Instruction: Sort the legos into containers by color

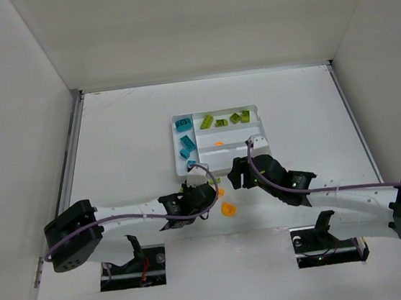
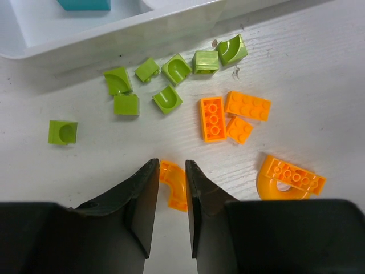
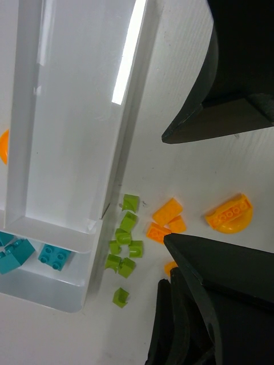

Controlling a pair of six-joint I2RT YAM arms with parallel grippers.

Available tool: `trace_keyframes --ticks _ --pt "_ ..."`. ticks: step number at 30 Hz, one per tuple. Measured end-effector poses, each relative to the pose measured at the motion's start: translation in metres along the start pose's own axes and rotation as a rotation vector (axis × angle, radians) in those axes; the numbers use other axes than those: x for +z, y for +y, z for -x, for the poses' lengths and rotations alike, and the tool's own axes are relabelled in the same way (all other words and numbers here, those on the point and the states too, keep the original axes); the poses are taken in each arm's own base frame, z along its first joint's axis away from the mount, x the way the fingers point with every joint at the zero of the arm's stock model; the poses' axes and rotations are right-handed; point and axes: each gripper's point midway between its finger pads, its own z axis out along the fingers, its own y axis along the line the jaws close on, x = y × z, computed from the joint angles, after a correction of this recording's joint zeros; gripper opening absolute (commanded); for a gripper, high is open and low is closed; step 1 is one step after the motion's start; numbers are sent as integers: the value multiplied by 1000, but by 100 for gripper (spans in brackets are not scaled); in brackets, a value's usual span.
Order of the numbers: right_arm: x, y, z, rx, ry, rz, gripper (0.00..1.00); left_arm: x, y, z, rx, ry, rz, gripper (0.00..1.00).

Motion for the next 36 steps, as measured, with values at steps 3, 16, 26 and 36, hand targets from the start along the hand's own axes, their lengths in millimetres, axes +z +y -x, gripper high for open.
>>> trace_keyframes --ticks 3,16,26,36 --pt "0 0 0 0 0 0 71 0 1 1 -1 0 1 29" --pt "0 0 0 0 0 0 72 -12 -9 -18 -1 48 -30 35" --pt "-2 0 1 3 -4 3 72 -9 -7 -32 -1 85 -2 34" --pt "-7 -6 -4 7 -1 2 63 -7 -7 -32 21 67 11 15"
